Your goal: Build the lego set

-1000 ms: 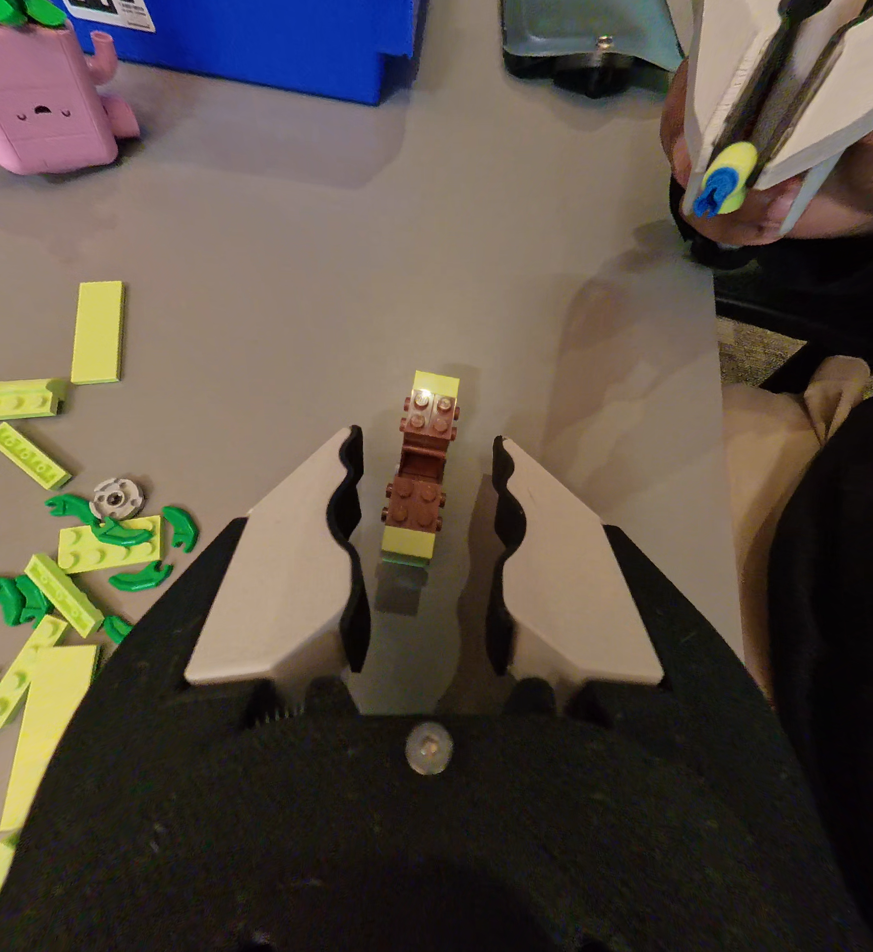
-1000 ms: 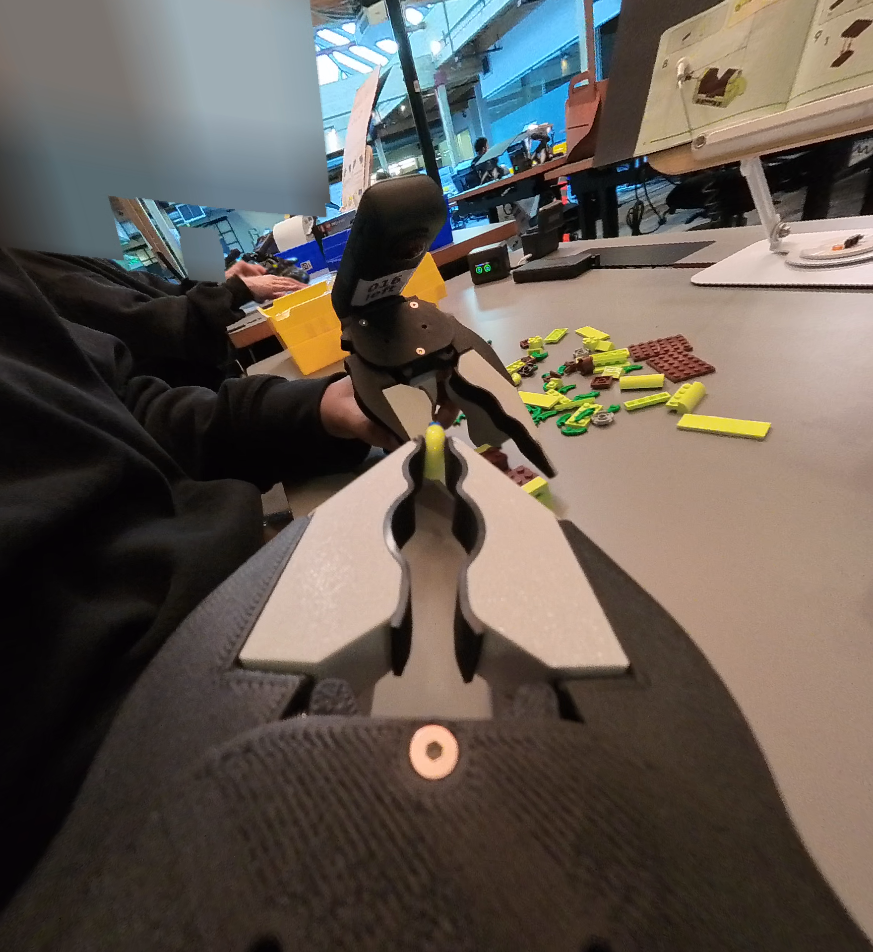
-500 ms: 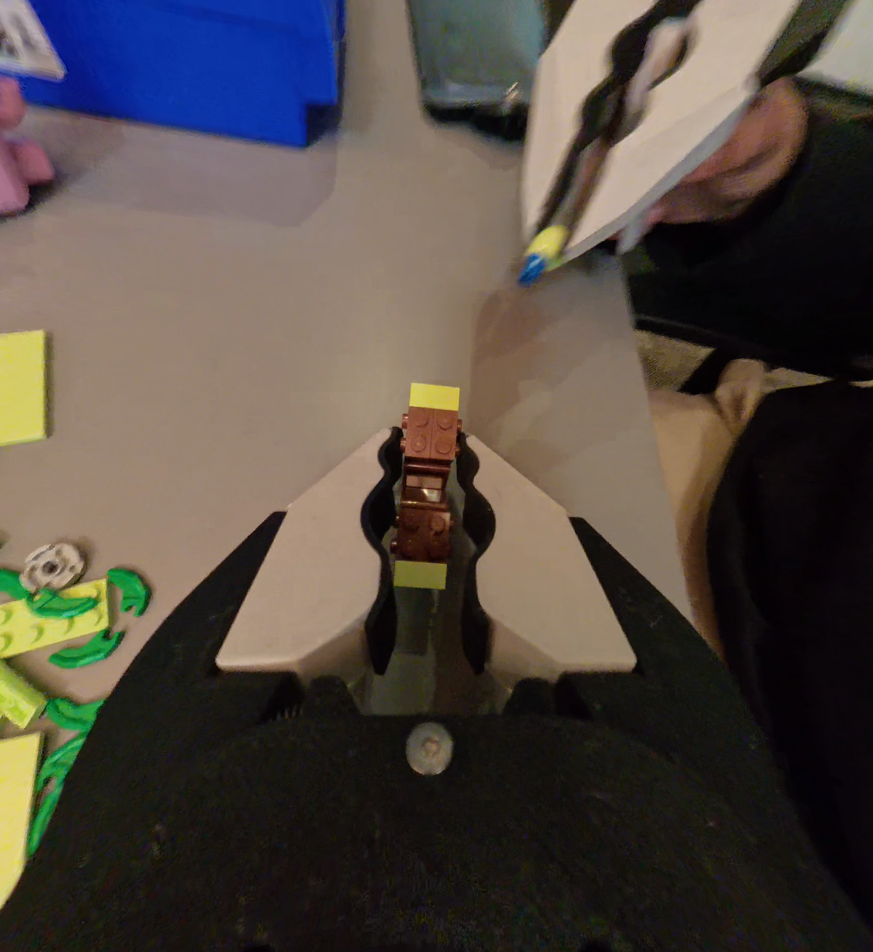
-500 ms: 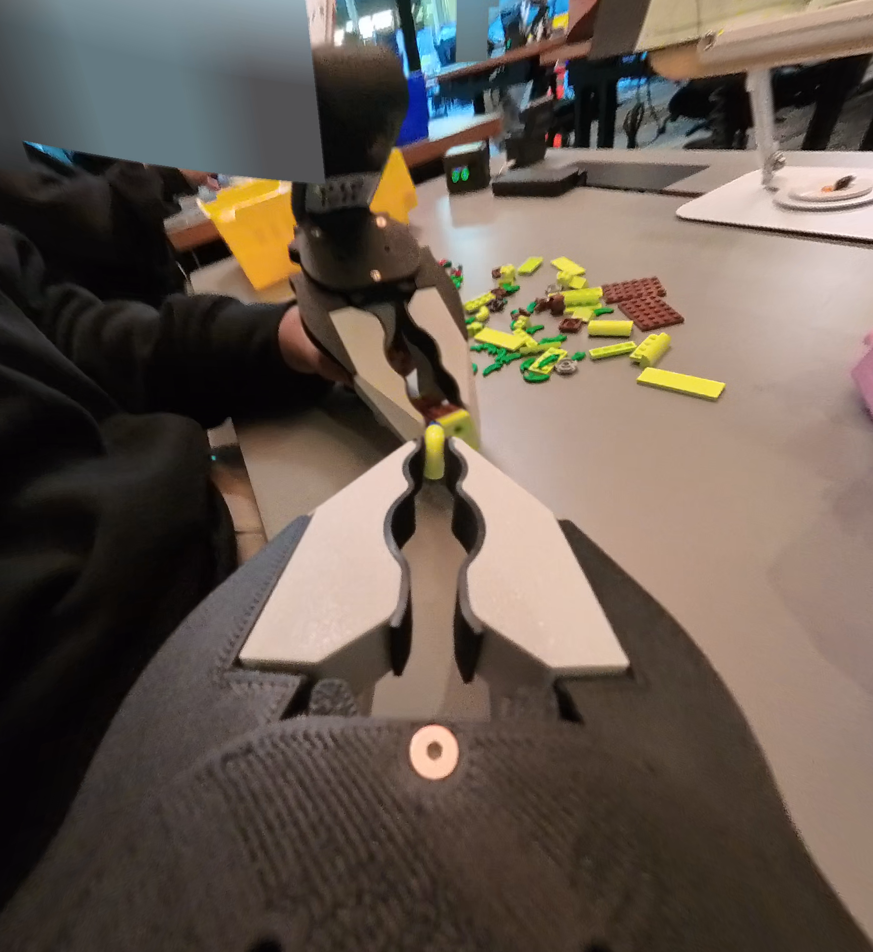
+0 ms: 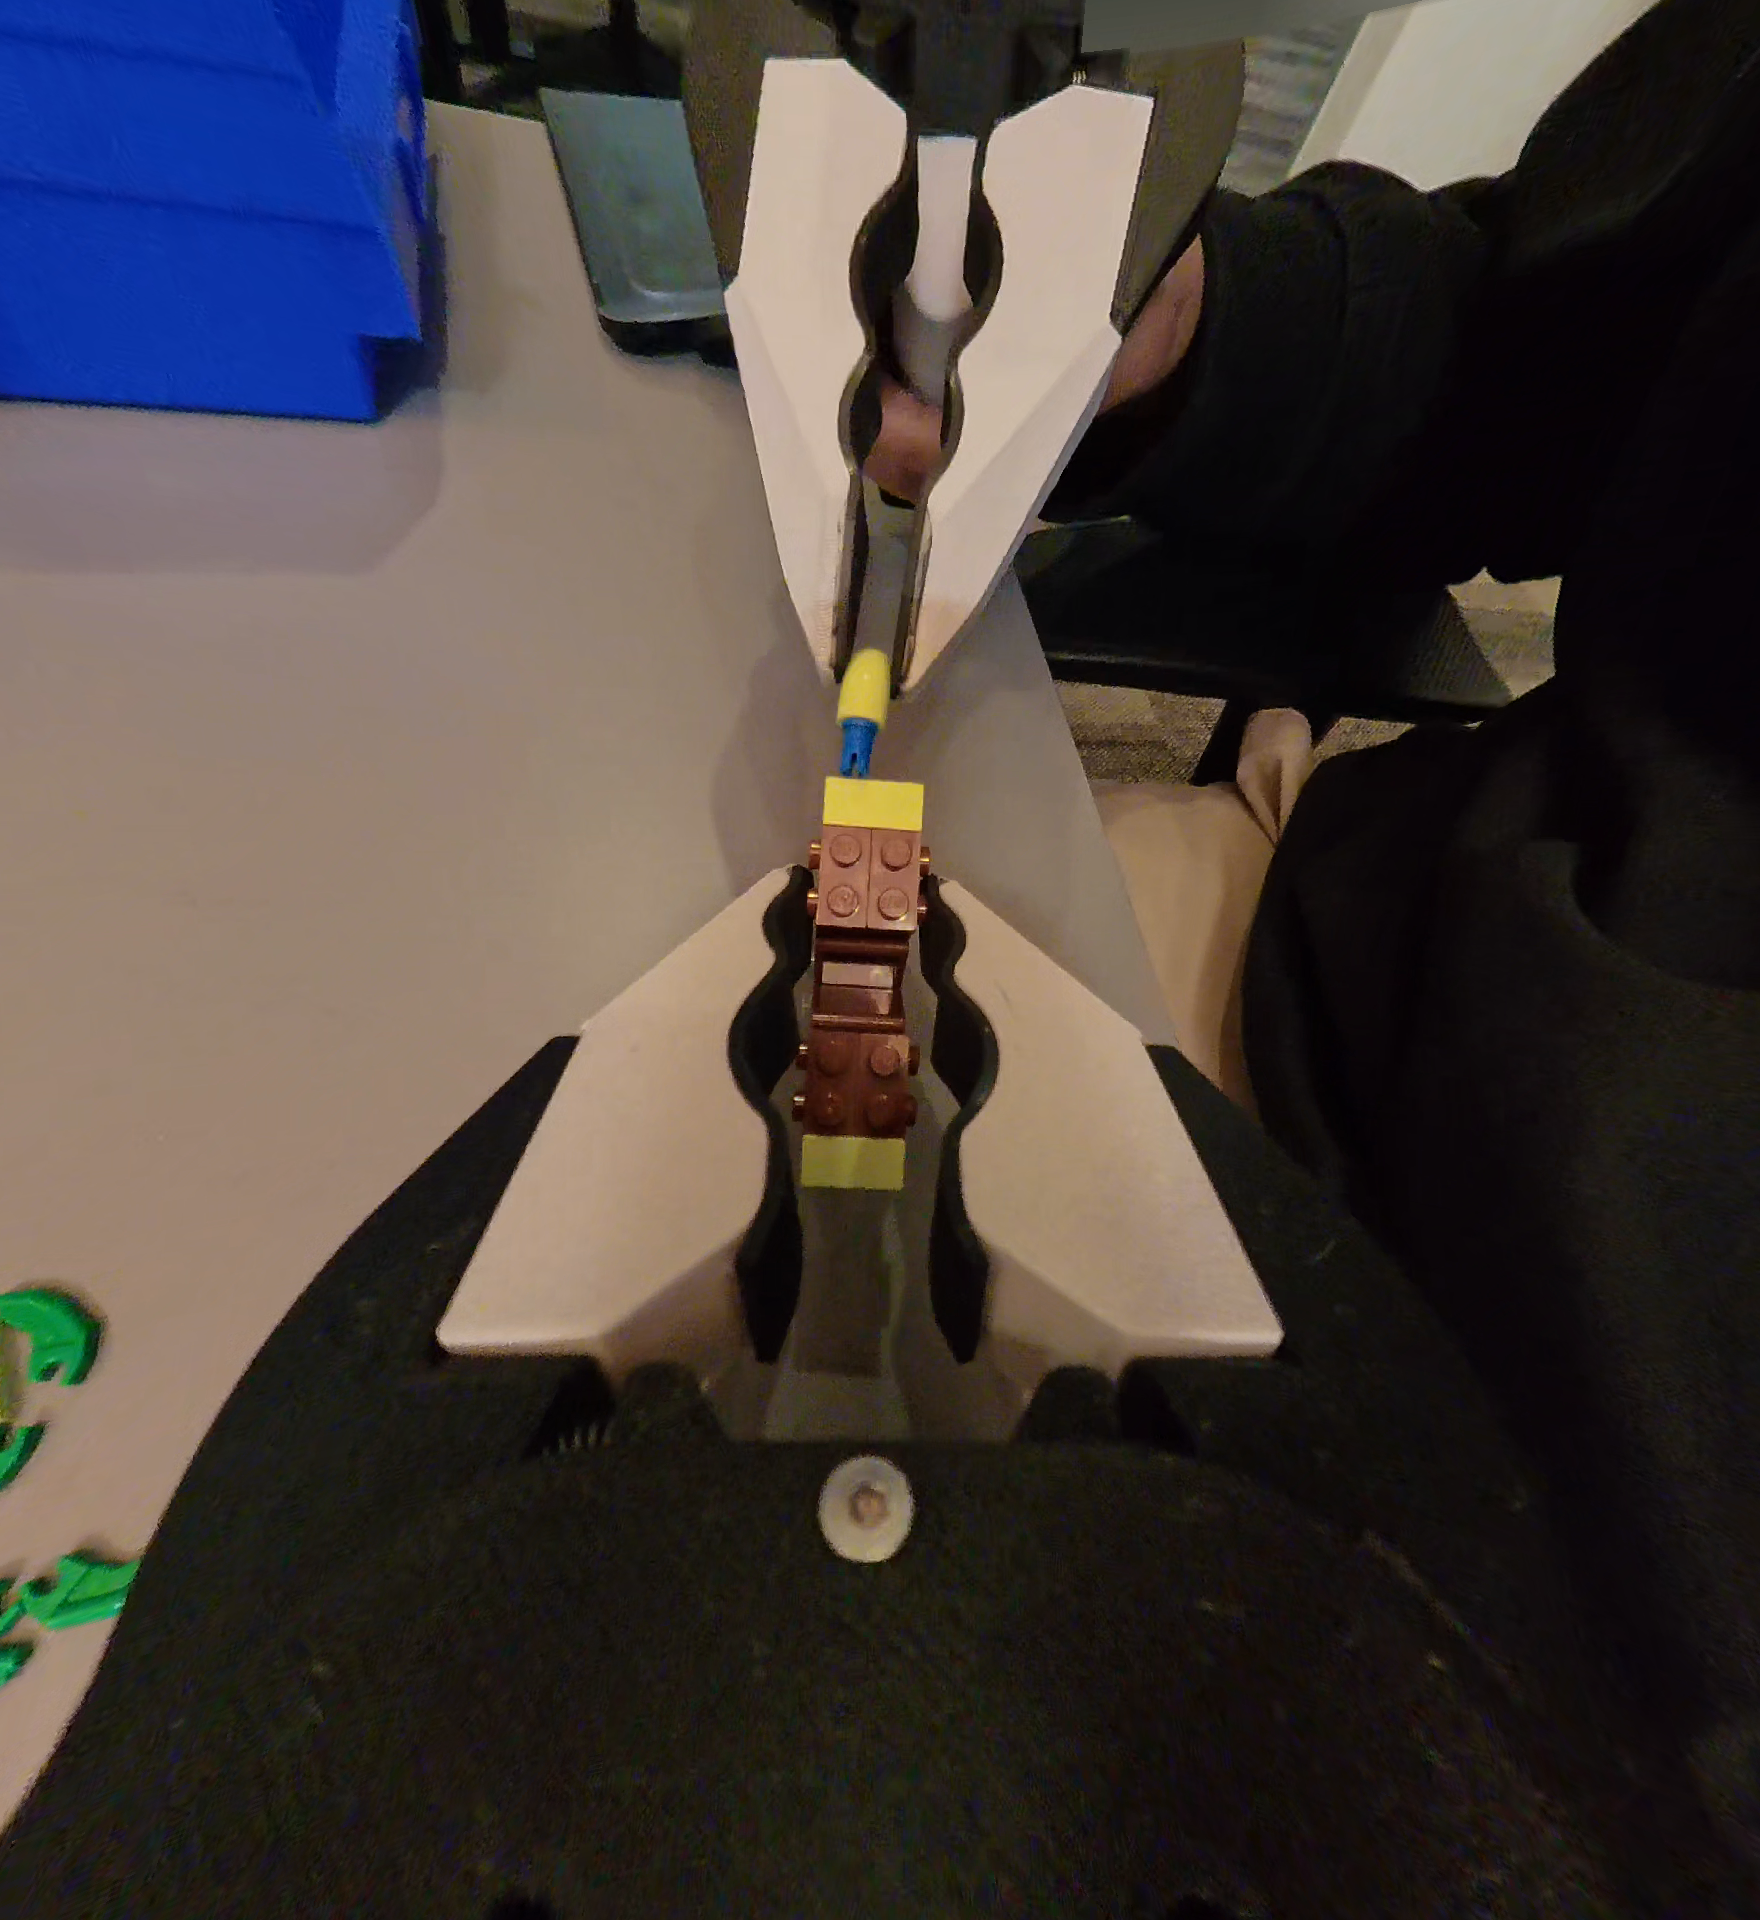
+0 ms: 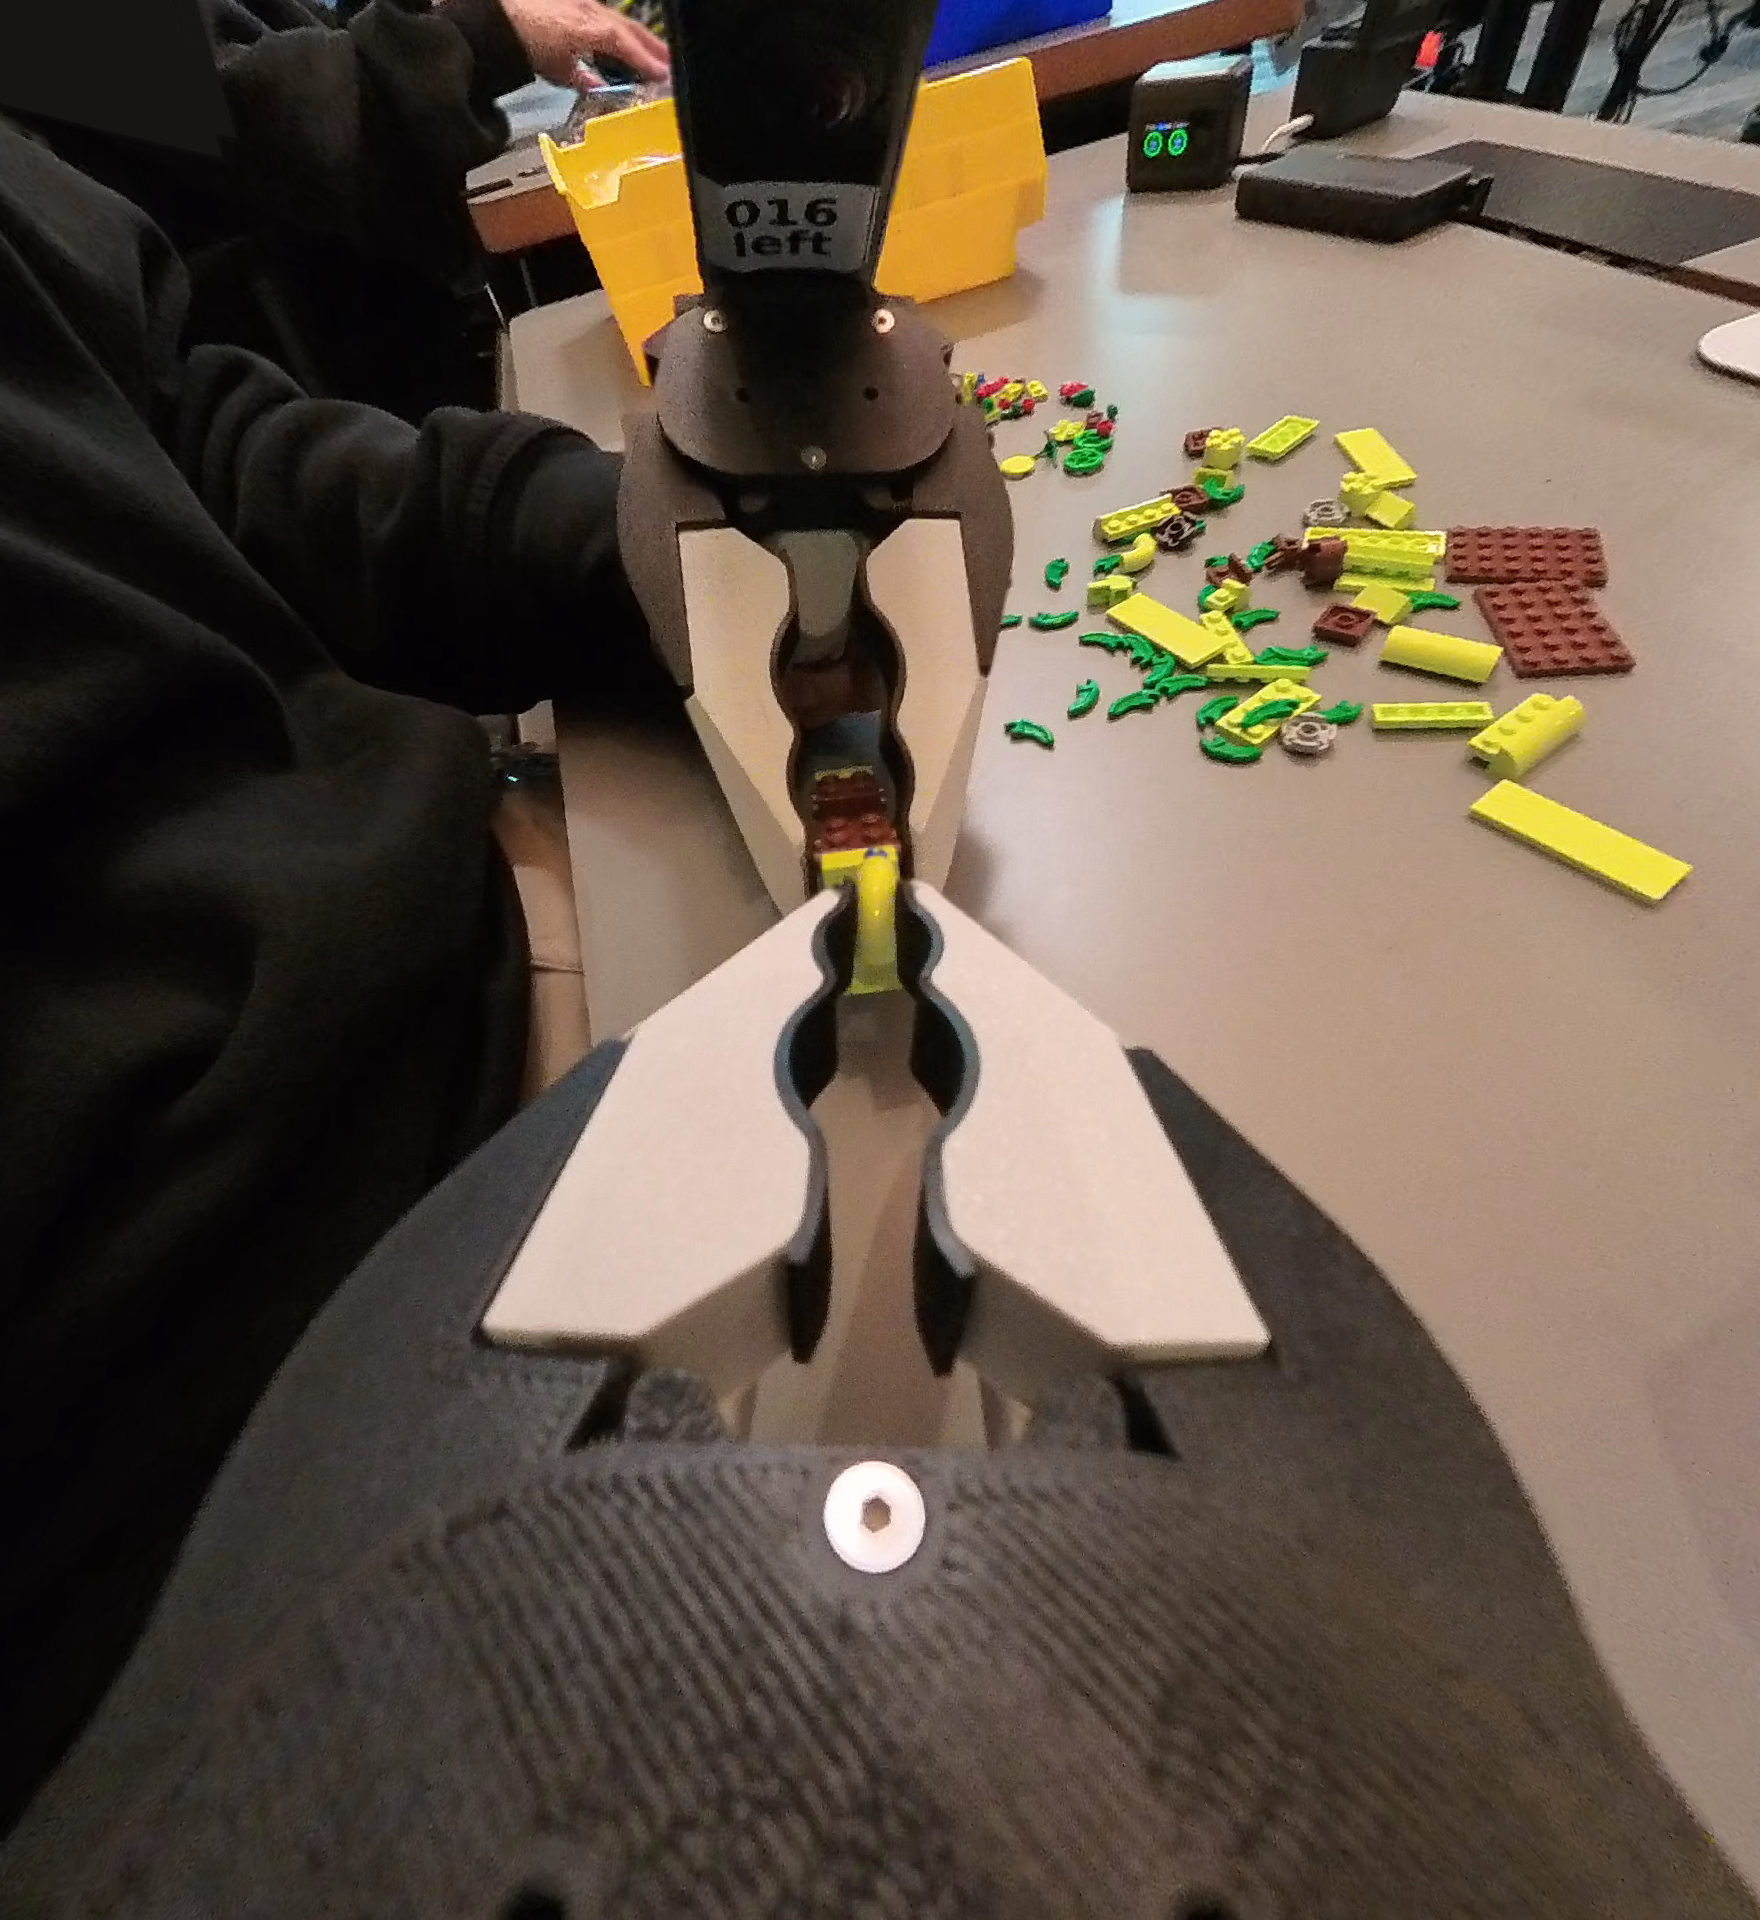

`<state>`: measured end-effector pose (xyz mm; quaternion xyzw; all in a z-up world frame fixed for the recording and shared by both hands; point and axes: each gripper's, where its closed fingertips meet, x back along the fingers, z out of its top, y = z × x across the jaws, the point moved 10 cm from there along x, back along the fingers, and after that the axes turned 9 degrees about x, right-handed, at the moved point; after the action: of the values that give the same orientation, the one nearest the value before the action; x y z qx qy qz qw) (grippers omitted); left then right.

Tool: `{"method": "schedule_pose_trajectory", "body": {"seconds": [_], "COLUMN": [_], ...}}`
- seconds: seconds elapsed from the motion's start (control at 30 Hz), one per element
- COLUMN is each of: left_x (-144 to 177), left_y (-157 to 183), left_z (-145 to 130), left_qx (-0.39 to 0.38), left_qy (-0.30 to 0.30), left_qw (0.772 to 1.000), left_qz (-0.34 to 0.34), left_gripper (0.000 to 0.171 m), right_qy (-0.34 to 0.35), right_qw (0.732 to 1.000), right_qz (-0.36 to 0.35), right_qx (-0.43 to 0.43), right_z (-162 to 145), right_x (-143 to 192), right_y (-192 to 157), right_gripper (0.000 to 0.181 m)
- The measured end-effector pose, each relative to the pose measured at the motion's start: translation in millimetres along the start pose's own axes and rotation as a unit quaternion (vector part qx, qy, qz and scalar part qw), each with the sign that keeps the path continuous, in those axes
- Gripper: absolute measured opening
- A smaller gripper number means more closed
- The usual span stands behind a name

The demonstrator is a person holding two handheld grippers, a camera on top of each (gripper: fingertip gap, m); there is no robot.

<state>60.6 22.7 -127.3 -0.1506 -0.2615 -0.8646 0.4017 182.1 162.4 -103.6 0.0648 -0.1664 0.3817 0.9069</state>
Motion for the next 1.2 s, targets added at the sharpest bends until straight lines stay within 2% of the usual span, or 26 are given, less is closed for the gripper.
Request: {"method": "schedule_pose_trajectory", "body": {"seconds": [0.47, 0.87, 1.03, 1.2], "left_x": [-1.4, -18.4, -18.9, -16.4], "left_y": [-0.9, -1.4, -2.3, -6.0], "left_z": [-0.3, -4.6, -4.4, -6.8], "left_qx": [0.005, -0.004, 0.001, 0.015], "left_qy": [-0.008, -0.092, -0.096, -0.106], "left_qw": [1.0, 0.996, 0.995, 0.994], "left_qz": [-0.007, 0.014, 0.01, 0.005], "left_gripper": [0.017, 0.017, 0.017, 0.018], "right_qy": [-0.02, -0.087, -0.076, -0.096], "right_qw": [1.0, 0.996, 0.996, 0.993], "right_qz": [0.011, 0.025, 0.027, 0.035], "right_qx": [-0.011, -0.015, -0.04, -0.067], "right_z": [-6.8, -24.4, -26.1, -29.0], "right_x": [-1.0, -9.1, -8.7, -12.7], "right_y": [-2.4, -5.1, -3.8, -1.0], "right_gripper": [0.005, 0.005, 0.005, 0.005]}}
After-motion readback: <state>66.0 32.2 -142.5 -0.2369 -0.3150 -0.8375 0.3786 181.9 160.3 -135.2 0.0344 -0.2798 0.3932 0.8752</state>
